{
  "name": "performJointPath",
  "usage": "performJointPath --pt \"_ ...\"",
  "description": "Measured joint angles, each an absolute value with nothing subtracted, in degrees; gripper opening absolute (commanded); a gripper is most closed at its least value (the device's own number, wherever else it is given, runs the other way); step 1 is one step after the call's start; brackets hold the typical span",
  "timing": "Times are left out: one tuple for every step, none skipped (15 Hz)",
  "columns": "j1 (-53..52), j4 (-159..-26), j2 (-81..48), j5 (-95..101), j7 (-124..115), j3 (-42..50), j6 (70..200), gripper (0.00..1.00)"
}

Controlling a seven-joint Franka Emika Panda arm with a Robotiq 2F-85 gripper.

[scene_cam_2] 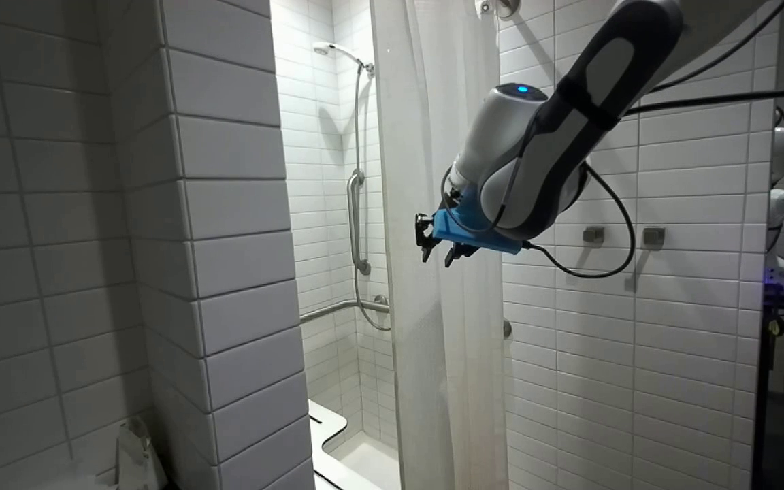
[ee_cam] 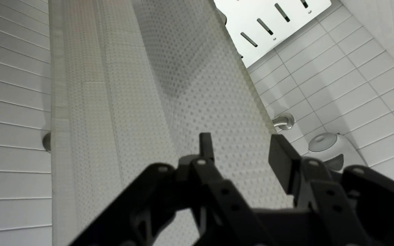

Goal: Move the shower curtain to the right

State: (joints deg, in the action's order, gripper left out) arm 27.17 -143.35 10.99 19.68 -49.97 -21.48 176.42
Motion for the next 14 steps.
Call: performJointPath --pt "27.2 -143.4 11.0 19.7 -50.0 -21.5 176.4 0.78" --pt "27.1 -143.5 11.0 19.7 -50.0 -21.5 176.4 0.83" --pt "27.1 -143.6 11.0 19.7 -50.0 -21.6 176.4 0.90" --pt "27.1 -143.6 11.0 19.7 -50.0 -21.9 176.4 0.96" --pt "27.1 -143.6 11.0 19.7 -50.0 -22.3 176.4 0.99" --pt "27.1 -143.6 11.0 19.8 -50.2 -22.9 176.4 1.00" --pt "27.6 -143.5 11.2 20.8 -51.3 -23.9 176.4 1.00" --pt "28.6 -143.2 11.5 22.4 -53.4 -25.5 176.4 1.00" --pt "29.9 -142.8 12.0 24.0 -55.9 -27.2 176.3 1.00" --pt "31.1 -142.3 12.5 25.4 -58.2 -29.1 175.8 1.00" --pt "31.7 -141.6 12.8 26.2 -60.0 -30.7 174.8 1.00" --pt "32.1 -140.8 12.9 26.6 -61.3 -32.0 173.7 1.00" --pt "32.3 -139.8 12.9 26.9 -62.4 -33.2 172.3 1.00" --pt "32.5 -138.9 12.9 26.9 -63.2 -34.2 170.9 1.00"
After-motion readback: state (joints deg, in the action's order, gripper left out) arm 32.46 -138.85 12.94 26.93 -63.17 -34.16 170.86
